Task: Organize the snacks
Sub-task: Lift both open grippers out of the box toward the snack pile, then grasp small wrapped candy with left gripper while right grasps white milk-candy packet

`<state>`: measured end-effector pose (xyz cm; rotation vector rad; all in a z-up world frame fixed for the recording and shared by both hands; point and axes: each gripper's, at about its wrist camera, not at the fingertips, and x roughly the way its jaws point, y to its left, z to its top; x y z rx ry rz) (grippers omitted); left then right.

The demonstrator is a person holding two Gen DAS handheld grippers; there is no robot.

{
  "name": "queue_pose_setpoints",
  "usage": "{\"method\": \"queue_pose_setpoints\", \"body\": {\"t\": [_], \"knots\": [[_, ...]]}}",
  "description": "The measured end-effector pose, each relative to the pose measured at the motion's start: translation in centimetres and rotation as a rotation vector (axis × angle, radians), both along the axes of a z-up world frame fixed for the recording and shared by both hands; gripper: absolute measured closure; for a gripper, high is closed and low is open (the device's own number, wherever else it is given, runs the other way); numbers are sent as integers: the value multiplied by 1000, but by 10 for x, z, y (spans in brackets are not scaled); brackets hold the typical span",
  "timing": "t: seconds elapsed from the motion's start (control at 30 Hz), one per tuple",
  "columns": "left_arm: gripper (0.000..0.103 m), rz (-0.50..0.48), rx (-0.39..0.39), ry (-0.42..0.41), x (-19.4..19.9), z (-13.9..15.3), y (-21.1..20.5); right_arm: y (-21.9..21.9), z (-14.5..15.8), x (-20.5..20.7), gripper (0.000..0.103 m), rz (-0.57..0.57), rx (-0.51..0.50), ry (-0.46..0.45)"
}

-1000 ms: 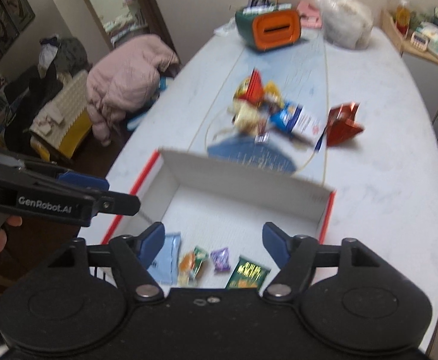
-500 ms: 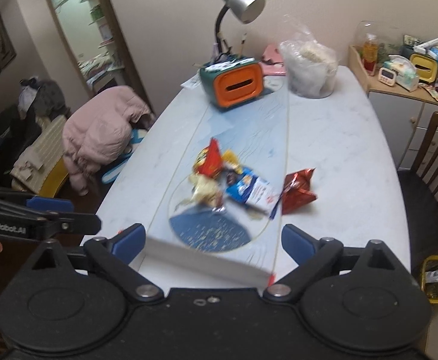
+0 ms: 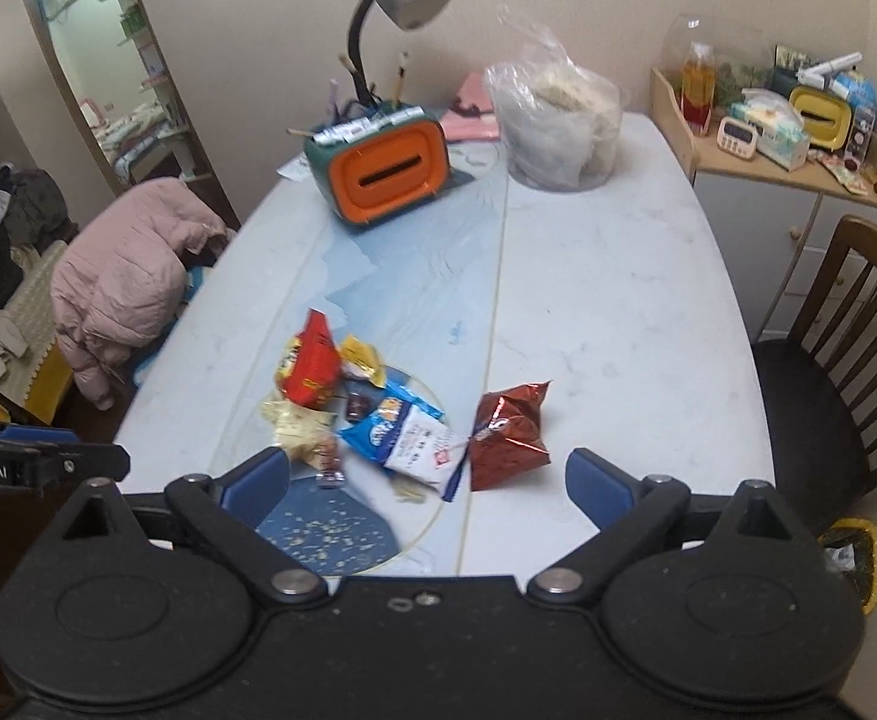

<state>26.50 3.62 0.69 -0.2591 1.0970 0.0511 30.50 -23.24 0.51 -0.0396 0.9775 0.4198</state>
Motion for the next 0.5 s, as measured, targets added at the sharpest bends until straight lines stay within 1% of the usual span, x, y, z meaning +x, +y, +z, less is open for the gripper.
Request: {"method": "queue_pose_setpoints", "body": {"t": [0.2, 0.4, 0.5], "knots": [[29, 45, -2, 79, 38, -36, 6, 0, -32, 36, 4, 6, -28, 51], [29, 68, -6, 150, 67, -74, 7, -3, -66, 70, 4, 4, -48, 107], [29, 65, -14, 185, 79, -91, 3, -3, -83, 83, 5, 8, -57, 134]]}}
